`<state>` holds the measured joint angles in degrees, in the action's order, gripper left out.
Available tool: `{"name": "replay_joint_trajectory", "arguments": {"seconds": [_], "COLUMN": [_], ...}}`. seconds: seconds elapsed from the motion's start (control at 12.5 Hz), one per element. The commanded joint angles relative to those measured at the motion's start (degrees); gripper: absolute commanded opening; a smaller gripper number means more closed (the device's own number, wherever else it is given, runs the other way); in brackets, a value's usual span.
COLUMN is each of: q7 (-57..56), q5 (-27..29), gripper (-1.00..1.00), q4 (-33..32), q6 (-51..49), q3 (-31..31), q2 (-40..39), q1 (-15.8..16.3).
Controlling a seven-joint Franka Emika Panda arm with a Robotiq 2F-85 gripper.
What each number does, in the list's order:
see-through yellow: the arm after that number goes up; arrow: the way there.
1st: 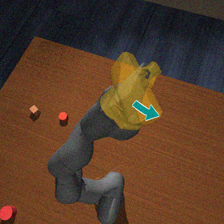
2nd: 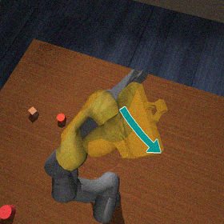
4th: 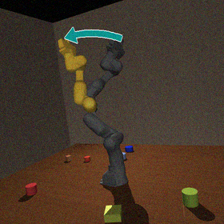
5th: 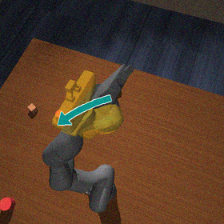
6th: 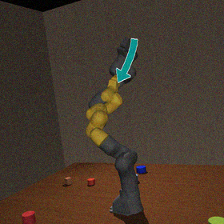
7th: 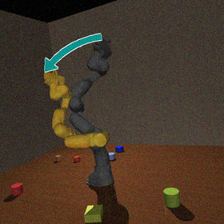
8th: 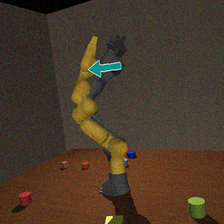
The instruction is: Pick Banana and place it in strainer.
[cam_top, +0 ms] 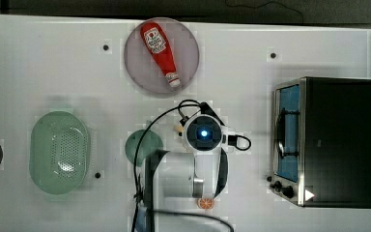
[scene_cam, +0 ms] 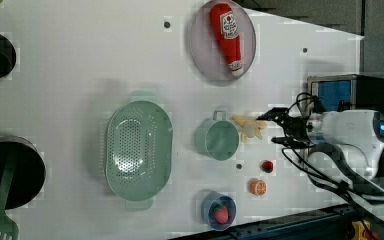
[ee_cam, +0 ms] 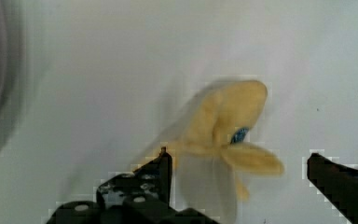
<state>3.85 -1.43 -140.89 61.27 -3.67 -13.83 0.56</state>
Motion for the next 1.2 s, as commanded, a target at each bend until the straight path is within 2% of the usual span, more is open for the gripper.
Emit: {"name": "replay_joint_trajectory", "arguments": {"seconds": [0.08,0.16,0.4,0.64,0.72,0.96,1.2], "q7": [0.13,0.13,0.13,0.13,0.13,0.13,0.13], "q5": [-0.72,-0.72,-0.72,-0.72,-0.72,-0.72,-0.73], "gripper": [1.00,0.92,0.18,-0.48,-0.57,-0.57,-0.57], "q4": [-0.58,-0.59,-0.58,-0.54,-0.56,-0.54,-0.12], "q6": [4.40,5.36,6.52,6.54,6.52,6.36,2.66], "q3": [1.05,1.07,1.03,1.01,1.01,1.01,1.00], "q2": [-3.75,-4.87,-5.79,-5.54,-5.41,-2.28,6.63], "q1": [-0.56,-0.56,-0.56,-0.56,-0.56,-0.56,-0.55]}}
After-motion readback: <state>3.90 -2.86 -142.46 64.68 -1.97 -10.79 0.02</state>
